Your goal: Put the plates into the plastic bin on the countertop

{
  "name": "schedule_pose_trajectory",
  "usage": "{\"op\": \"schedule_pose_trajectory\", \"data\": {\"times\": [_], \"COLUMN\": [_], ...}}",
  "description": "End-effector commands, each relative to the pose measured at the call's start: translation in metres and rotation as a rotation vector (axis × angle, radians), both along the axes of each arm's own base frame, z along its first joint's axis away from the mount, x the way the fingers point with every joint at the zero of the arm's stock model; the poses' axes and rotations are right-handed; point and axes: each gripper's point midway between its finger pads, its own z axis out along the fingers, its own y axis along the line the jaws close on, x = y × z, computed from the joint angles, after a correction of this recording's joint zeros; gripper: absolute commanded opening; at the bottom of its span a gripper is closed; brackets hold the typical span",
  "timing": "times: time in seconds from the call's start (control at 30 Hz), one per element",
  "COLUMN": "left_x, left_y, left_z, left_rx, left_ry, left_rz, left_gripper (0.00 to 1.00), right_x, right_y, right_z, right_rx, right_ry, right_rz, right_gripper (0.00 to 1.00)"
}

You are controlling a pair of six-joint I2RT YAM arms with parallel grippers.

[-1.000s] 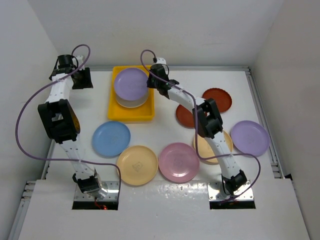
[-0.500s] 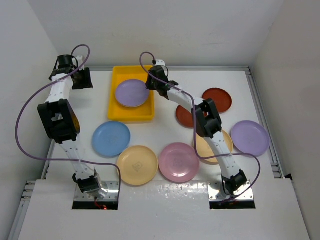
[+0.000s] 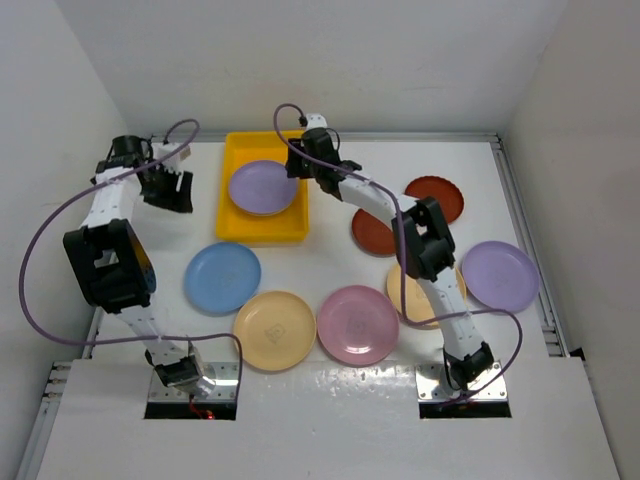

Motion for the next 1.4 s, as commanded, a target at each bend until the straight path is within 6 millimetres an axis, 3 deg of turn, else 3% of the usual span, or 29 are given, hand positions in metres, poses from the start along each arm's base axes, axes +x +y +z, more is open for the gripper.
{"op": "schedule_pose_trajectory", "data": {"times": [0.0, 0.07, 0.13, 0.23, 0.33, 0.4, 0.47, 0.5, 0.53, 0.57, 0.67, 0.7, 0.77, 0.87, 1.0, 1.07, 1.37], "left_x": [-0.062, -0.081, -0.1, -0.105, -0.108, -0.116, -0.121, -0.121, -0.126, -0.129, -0.136, -0.136, -0.141, -0.149, -0.164, -0.157, -0.114], "left_y": [-0.005, -0.015, -0.023, -0.025, -0.019, -0.017, -0.013, -0.012, -0.008, -0.004, -0.001, -0.001, -0.001, 0.002, 0.042, 0.059, 0.078], "left_z": [-0.027, -0.043, -0.058, -0.076, -0.095, -0.108, -0.121, -0.126, -0.135, -0.142, -0.149, -0.149, -0.146, -0.128, -0.108, -0.09, -0.001], "left_rx": [0.049, 0.01, -0.025, -0.04, -0.026, -0.016, 0.018, 0.038, 0.06, 0.079, 0.08, 0.08, 0.069, 0.125, 0.302, 0.356, 0.439], "left_ry": [0.134, 0.191, 0.242, 0.262, 0.298, 0.332, 0.366, 0.38, 0.408, 0.424, 0.447, 0.447, 0.419, 0.362, 0.356, 0.324, 0.171], "left_rz": [-0.218, -0.255, -0.261, -0.216, -0.161, -0.144, -0.112, -0.114, -0.105, -0.088, -0.077, -0.076, -0.121, -0.242, -0.335, -0.399, -0.502], "left_gripper": [0.68, 0.68, 0.68, 0.68, 0.68, 0.68, 0.65, 0.62, 0.59, 0.37, 0.19, 0.08, 0.01, 0.0, 0.0, 0.0, 0.0], "right_x": [-0.006, -0.011, -0.014, -0.022, -0.031, -0.037, -0.042, -0.044, -0.048, -0.05, -0.051, -0.049, -0.05, -0.047, -0.041, -0.038, -0.028], "right_y": [-0.014, -0.025, -0.037, -0.046, -0.054, -0.058, -0.064, -0.066, -0.07, -0.074, -0.082, -0.085, -0.086, -0.092, -0.094, -0.093, -0.088], "right_z": [0.147, 0.159, 0.158, 0.156, 0.14, 0.152, 0.144, 0.15, 0.139, 0.142, 0.142, 0.142, 0.146, 0.146, 0.149, 0.156, 0.165], "right_rx": [0.062, 0.057, 0.049, 0.021, -0.003, 0.017, 0.005, 0.014, 0.001, 0.005, 0.012, 0.017, 0.025, 0.026, 0.02, 0.024, 0.022], "right_ry": [-0.293, -0.309, -0.285, -0.256, -0.23, -0.251, -0.245, -0.256, -0.239, -0.247, -0.245, -0.242, -0.246, -0.251, -0.261, -0.277, -0.296], "right_rz": [0.017, 0.001, -0.014, -0.014, -0.019, -0.024, -0.036, -0.039, -0.049, -0.057, -0.077, -0.083, -0.085, -0.099, -0.098, -0.097, -0.081], "right_gripper": [0.52, 0.52, 0.52, 0.53, 0.54, 0.54, 0.54, 0.54, 0.54, 0.54, 0.54, 0.54, 0.54, 0.54, 0.54, 0.54, 0.54]}}
